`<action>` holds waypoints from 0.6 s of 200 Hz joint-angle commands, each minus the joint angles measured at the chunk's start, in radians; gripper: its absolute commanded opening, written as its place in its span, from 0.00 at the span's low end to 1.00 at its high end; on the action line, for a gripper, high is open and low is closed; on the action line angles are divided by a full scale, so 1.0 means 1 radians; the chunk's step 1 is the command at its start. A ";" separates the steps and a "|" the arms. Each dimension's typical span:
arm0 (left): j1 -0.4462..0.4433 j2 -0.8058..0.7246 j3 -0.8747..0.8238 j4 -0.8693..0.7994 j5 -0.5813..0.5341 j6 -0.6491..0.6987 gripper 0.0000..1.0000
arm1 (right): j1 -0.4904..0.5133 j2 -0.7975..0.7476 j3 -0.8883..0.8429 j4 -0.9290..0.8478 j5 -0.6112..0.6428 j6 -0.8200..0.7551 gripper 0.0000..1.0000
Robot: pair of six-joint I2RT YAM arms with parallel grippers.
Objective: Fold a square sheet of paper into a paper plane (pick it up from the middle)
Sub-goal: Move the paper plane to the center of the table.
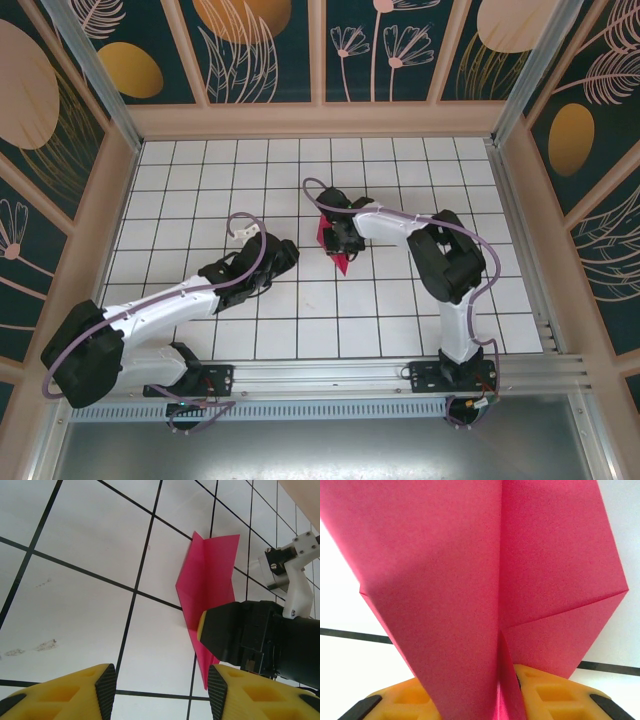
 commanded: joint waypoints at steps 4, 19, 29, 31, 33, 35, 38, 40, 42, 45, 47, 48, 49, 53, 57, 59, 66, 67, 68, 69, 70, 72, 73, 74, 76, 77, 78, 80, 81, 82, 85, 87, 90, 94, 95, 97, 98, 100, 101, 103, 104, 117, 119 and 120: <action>0.007 0.007 0.032 -0.018 -0.005 -0.003 0.54 | -0.016 -0.067 -0.058 0.051 -0.004 0.039 0.36; 0.007 0.004 0.029 -0.015 -0.006 -0.004 0.54 | -0.027 -0.061 -0.090 0.079 -0.029 0.048 0.37; 0.006 0.002 0.029 -0.015 -0.007 -0.005 0.54 | -0.029 -0.049 -0.109 0.092 -0.030 0.056 0.36; 0.008 0.002 0.029 -0.015 -0.007 -0.006 0.54 | -0.029 -0.045 -0.112 0.094 -0.029 0.058 0.36; 0.008 0.002 0.028 -0.014 -0.008 -0.006 0.54 | -0.029 -0.044 -0.114 0.095 -0.029 0.058 0.35; 0.006 0.002 0.027 -0.014 -0.007 -0.006 0.54 | -0.029 -0.041 -0.118 0.098 -0.029 0.060 0.34; 0.007 0.002 0.027 -0.014 -0.007 -0.006 0.54 | -0.028 -0.039 -0.123 0.101 -0.052 0.061 0.33; 0.008 0.002 0.027 -0.014 -0.007 -0.007 0.54 | -0.028 -0.038 -0.126 0.105 -0.055 0.062 0.33; 0.007 0.002 0.027 -0.015 -0.005 -0.008 0.54 | -0.028 -0.038 -0.129 0.108 -0.058 0.063 0.33; 0.007 0.001 0.027 -0.015 -0.006 -0.008 0.54 | -0.028 -0.038 -0.134 0.111 -0.058 0.064 0.32; 0.007 0.001 0.027 -0.015 -0.006 -0.008 0.54 | -0.027 -0.038 -0.135 0.112 -0.058 0.065 0.32; 0.007 0.000 0.027 -0.016 -0.006 -0.007 0.54 | -0.026 -0.037 -0.136 0.112 -0.058 0.066 0.32; 0.007 0.000 0.027 -0.015 -0.007 -0.007 0.54 | -0.027 -0.036 -0.138 0.113 -0.057 0.066 0.32; 0.007 -0.001 0.027 -0.015 -0.007 -0.007 0.54 | -0.025 -0.037 -0.139 0.113 -0.056 0.068 0.32; 0.007 -0.001 0.026 -0.016 -0.008 -0.007 0.54 | -0.025 -0.035 -0.139 0.114 -0.057 0.068 0.32; 0.007 -0.001 0.026 -0.017 -0.007 -0.007 0.54 | -0.024 -0.033 -0.139 0.112 -0.057 0.068 0.32; 0.007 -0.002 0.024 -0.016 -0.008 -0.008 0.54 | -0.024 -0.028 -0.136 0.109 -0.056 0.067 0.32; 0.006 -0.002 0.024 -0.016 -0.007 -0.007 0.54 | -0.024 -0.027 -0.135 0.108 -0.055 0.067 0.32; 0.006 -0.002 0.023 -0.016 -0.008 -0.008 0.54 | -0.024 -0.026 -0.135 0.107 -0.054 0.068 0.32; 0.007 -0.002 0.023 -0.015 -0.008 -0.008 0.54 | -0.024 -0.026 -0.135 0.106 -0.054 0.068 0.32; 0.008 -0.002 0.023 -0.015 -0.008 -0.008 0.54 | -0.024 -0.024 -0.134 0.106 -0.053 0.068 0.32; 0.007 -0.002 0.023 -0.014 -0.008 -0.009 0.54 | -0.024 -0.021 -0.132 0.104 -0.052 0.068 0.32; 0.008 -0.002 0.024 -0.014 -0.007 -0.008 0.54 | -0.025 -0.021 -0.133 0.102 -0.051 0.068 0.32; 0.008 -0.002 0.023 -0.014 -0.008 -0.007 0.54 | -0.025 -0.020 -0.132 0.102 -0.051 0.068 0.32; 0.007 -0.002 0.024 -0.014 -0.008 -0.007 0.54 | -0.025 -0.020 -0.131 0.101 -0.050 0.068 0.32; 0.007 -0.002 0.024 -0.014 -0.008 -0.007 0.54 | -0.025 -0.019 -0.131 0.100 -0.049 0.068 0.32; 0.007 -0.001 0.024 -0.013 -0.009 -0.008 0.54 | -0.024 -0.019 -0.130 0.099 -0.049 0.068 0.32; 0.007 -0.001 0.025 -0.013 -0.008 -0.007 0.54 | -0.023 -0.019 -0.131 0.098 -0.047 0.068 0.32; 0.007 -0.001 0.026 -0.013 -0.008 -0.007 0.54 | -0.023 -0.018 -0.130 0.098 -0.046 0.068 0.32; 0.007 -0.001 0.026 -0.013 -0.008 -0.007 0.54 | -0.023 -0.018 -0.130 0.097 -0.046 0.069 0.32; 0.007 0.000 0.026 -0.013 -0.007 -0.007 0.55 | -0.023 -0.019 -0.130 0.097 -0.045 0.069 0.33; 0.007 0.000 0.027 -0.013 -0.007 -0.006 0.54 | -0.022 -0.020 -0.130 0.097 -0.044 0.070 0.33; 0.006 0.001 0.028 -0.013 -0.006 -0.005 0.54 | -0.022 -0.022 -0.129 0.098 -0.045 0.071 0.33; 0.007 0.002 0.029 -0.013 -0.006 -0.005 0.55 | -0.023 -0.026 -0.129 0.095 -0.048 0.072 0.33; 0.008 0.002 0.028 -0.013 -0.006 -0.005 0.55 | -0.023 -0.027 -0.128 0.095 -0.048 0.073 0.33; 0.007 0.002 0.028 -0.013 -0.005 -0.004 0.55 | -0.022 -0.030 -0.126 0.095 -0.049 0.073 0.33; 0.007 0.001 0.029 -0.013 -0.005 -0.005 0.54 | -0.022 -0.031 -0.126 0.095 -0.049 0.074 0.33; 0.007 0.002 0.029 -0.013 -0.005 -0.004 0.54 | -0.021 -0.034 -0.126 0.094 -0.049 0.075 0.33; 0.006 0.003 0.029 -0.013 -0.004 -0.005 0.54 | -0.021 -0.036 -0.125 0.093 -0.049 0.075 0.33; 0.007 0.003 0.029 -0.013 -0.004 -0.004 0.54 | -0.021 -0.041 -0.123 0.092 -0.049 0.077 0.33; 0.007 0.002 0.029 -0.013 -0.004 -0.004 0.54 | -0.021 -0.043 -0.122 0.091 -0.049 0.077 0.33; 0.007 0.004 0.030 -0.010 -0.002 0.002 0.54 | -0.020 -0.079 -0.104 0.077 -0.040 0.077 0.34; 0.007 0.003 0.031 -0.010 -0.002 0.002 0.55 | -0.020 -0.086 -0.101 0.076 -0.040 0.076 0.35; 0.007 0.003 0.031 -0.010 -0.002 0.002 0.55 | -0.020 -0.089 -0.100 0.076 -0.039 0.075 0.35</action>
